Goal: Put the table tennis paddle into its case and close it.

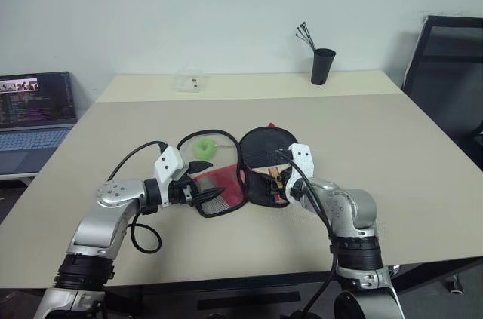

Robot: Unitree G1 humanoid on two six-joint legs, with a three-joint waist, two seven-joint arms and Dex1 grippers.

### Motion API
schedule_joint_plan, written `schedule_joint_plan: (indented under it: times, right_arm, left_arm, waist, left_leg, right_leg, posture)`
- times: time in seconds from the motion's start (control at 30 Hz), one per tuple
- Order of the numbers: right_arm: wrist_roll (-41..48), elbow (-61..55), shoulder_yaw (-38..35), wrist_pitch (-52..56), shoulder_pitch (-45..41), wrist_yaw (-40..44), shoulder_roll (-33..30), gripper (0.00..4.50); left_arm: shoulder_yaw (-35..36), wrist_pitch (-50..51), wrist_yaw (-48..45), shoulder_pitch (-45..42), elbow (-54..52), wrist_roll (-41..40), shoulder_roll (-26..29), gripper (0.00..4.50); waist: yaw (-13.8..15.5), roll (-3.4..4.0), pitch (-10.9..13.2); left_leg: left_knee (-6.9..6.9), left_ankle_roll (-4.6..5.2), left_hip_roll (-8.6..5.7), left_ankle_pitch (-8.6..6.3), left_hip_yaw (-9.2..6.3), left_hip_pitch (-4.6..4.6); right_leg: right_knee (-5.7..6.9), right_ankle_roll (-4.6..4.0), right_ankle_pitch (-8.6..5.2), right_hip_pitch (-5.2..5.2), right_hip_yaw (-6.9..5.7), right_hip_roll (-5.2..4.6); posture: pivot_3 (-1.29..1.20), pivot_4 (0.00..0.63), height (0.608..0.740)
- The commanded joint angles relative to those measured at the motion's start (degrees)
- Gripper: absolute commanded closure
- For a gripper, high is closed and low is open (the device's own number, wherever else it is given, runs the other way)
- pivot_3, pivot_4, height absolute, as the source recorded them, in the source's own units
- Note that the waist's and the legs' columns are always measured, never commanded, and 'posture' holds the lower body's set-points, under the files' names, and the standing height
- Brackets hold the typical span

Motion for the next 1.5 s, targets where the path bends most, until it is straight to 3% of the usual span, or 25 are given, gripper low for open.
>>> schedule_joint_plan:
  times: [0.03, 0.5, 0.6, 0.87, 1.0, 1.1, 1.2, 1.4, 1.5]
  right_arm:
    - [2.72, -4.25, -0.08, 2.37, 0.37, 1.80, 0.15, 0.84]
    - [5.11, -5.25, -0.60, 3.18, 0.44, 2.25, 2.57, 0.84]
    - [7.81, -9.42, 1.28, 3.39, 0.49, 8.79, -4.73, 0.84]
    - [16.14, -20.01, 3.23, -1.83, -0.35, 31.77, -32.66, 0.84]
    - [17.36, -20.29, 2.94, -5.92, -0.59, 38.03, -40.16, 0.84]
    - [16.98, -19.62, 3.85, -8.35, -0.27, 40.09, -42.92, 0.81]
    - [16.84, -18.98, 4.32, -9.44, -0.15, 40.45, -43.50, 0.81]
    - [16.59, -18.39, 4.99, -10.63, 0.10, 40.32, -43.56, 0.81]
    - [16.52, -18.25, 5.33, -10.99, 0.18, 40.28, -43.53, 0.81]
  left_arm:
    - [1.42, -0.93, 0.40, 0.03, -2.17, -0.23, 0.56, 0.43]
    - [1.59, 0.02, 1.34, 0.43, -3.23, -0.42, 0.85, 0.43]
    - [3.10, 0.85, 2.03, 1.82, -3.73, -0.96, 1.52, 0.43]
    - [9.11, 2.45, 3.17, 7.32, -2.64, -1.89, 4.35, 0.43]
    - [11.26, 1.47, 3.51, 9.09, 0.35, -1.23, 5.82, 0.43]
    - [11.71, -0.09, 4.19, 9.18, 3.69, -0.20, 6.05, 0.99]
    - [11.79, -1.74, 5.20, 8.77, 6.46, 1.13, 5.88, 1.95]
    - [10.85, -5.84, 8.37, 6.53, 14.16, 4.91, 5.66, 4.30]
    - [9.60, -7.32, 9.36, 4.22, 17.73, 6.47, 4.84, 4.48]
  waist:
    - [-0.12, 0.00, 0.00]
    - [-0.61, -0.01, -0.01]
    - [-0.66, -0.01, 0.00]
    - [-0.52, -0.04, 0.00]
    - [-0.53, -0.05, 0.01]
    - [-0.52, -0.06, 0.02]
    - [-0.52, -0.08, 0.03]
    - [-0.40, -0.12, 0.05]
    - [-0.32, -0.16, 0.07]
  left_leg:
    - [0.00, 0.00, 0.00, 0.00, 0.00, 0.00]
    - [-0.05, -0.02, 0.00, -0.01, 0.02, 0.07]
    - [-0.06, -0.02, 0.01, -0.02, 0.04, 0.07]
    - [-0.06, -0.08, -0.01, -0.07, 0.06, 0.06]
    - [-0.07, -0.11, -0.01, -0.09, 0.07, 0.11]
    - [-0.10, -0.11, 0.04, -0.09, 0.05, 0.16]
    - [-0.11, -0.13, 0.04, -0.10, 0.07, 0.16]
    - [-0.09, -0.17, 0.03, -0.12, 0.10, 0.14]
    - [-0.09, -0.17, 0.03, -0.12, 0.10, 0.14]
  right_leg:
    - [0.00, 0.00, 0.00, 0.00, 0.00, 0.00]
    - [0.00, -0.01, 0.00, -0.01, 0.04, 0.02]
    - [-0.01, -0.01, 0.00, -0.02, 0.06, 0.03]
    - [-0.10, -0.01, -0.01, -0.01, 0.08, 0.01]
    - [-0.10, -0.02, -0.01, -0.01, 0.08, -0.01]
    - [-0.09, -0.06, -0.04, -0.02, 0.04, 0.04]
    - [-0.09, -0.07, -0.04, -0.02, 0.05, 0.04]
    - [-0.10, -0.07, -0.04, -0.02, 0.09, -0.01]
    - [-0.10, -0.07, -0.04, -0.02, 0.08, -0.02]
  posture:
    - [0.00, 0.150, 0.740]
    - [0.00, 0.150, 0.740]
    - [0.00, 0.150, 0.740]
    - [0.00, 0.150, 0.740]
    - [0.00, 0.150, 0.740]
    - [0.00, 0.150, 0.740]
    - [0.00, 0.150, 0.740]
    - [0.00, 0.150, 0.740]
    - [0.00, 0.150, 0.740]
